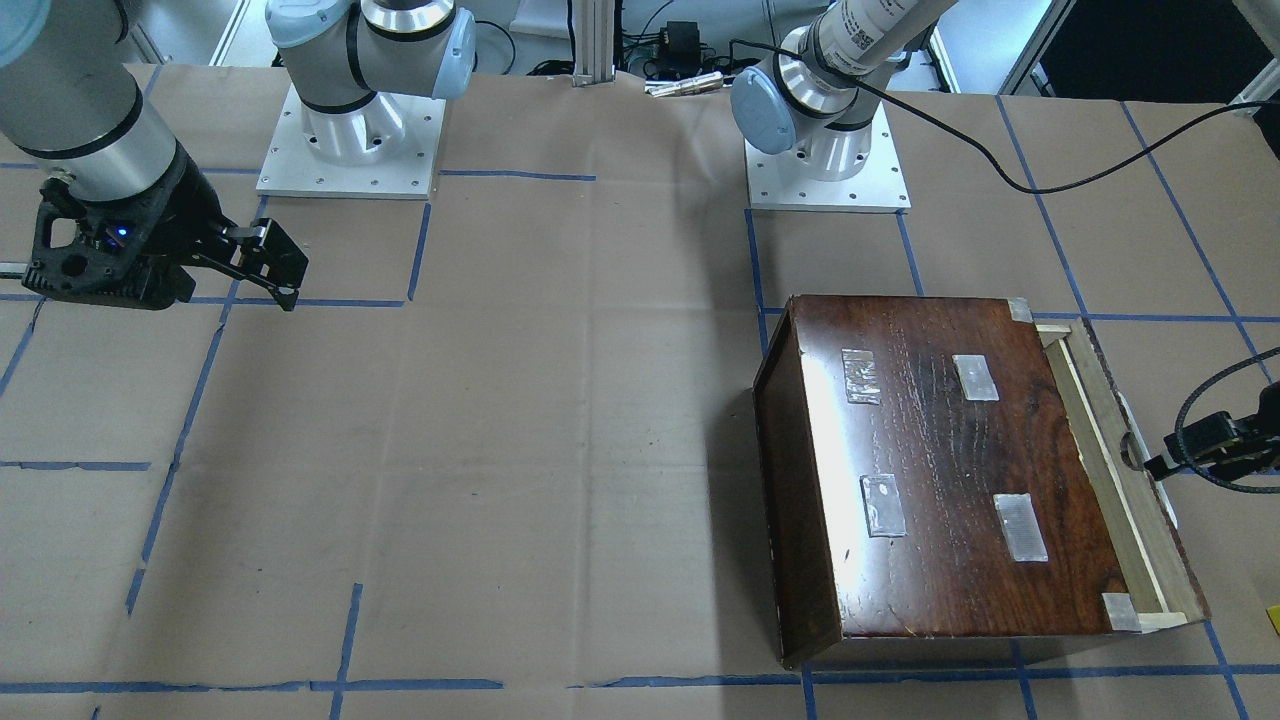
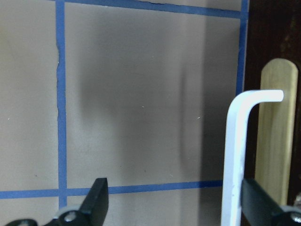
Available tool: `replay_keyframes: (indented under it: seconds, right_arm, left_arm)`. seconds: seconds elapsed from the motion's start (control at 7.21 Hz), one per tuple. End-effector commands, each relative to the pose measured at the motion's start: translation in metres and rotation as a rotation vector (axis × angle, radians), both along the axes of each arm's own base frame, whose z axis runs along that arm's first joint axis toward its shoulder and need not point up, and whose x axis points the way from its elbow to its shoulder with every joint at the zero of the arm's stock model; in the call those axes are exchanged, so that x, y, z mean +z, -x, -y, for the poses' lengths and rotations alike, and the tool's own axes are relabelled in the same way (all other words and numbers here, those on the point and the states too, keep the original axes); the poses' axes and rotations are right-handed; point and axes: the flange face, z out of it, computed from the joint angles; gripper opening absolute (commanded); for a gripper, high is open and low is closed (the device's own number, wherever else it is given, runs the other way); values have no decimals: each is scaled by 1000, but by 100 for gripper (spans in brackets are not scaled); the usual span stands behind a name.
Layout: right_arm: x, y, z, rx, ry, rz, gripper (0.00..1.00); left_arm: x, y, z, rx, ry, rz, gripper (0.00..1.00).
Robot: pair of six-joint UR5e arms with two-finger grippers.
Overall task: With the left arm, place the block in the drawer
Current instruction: 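Pull the drawer open outward from the box with the left gripper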
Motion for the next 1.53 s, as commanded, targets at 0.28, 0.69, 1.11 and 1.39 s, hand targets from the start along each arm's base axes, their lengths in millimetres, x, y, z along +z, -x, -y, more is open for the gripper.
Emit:
replay_keyframes:
  seconds: [0.28,0.69,1.11,1.39]
  right_arm:
    - [0,0,0,0,-1,0,100]
    - [0,0,0,0,-1,0,100]
    - [0,0,0,0,-1,0,100]
    - [0,0,0,0,-1,0,100]
  left_arm:
    - [-10,-1,3,1,-12,-8,99]
    - [-9,-6,3,-5,-29,26,99]
    - [-8,-9,1,-5,-37,42,99]
    - [-8,-37,-12,33,-41,48,99]
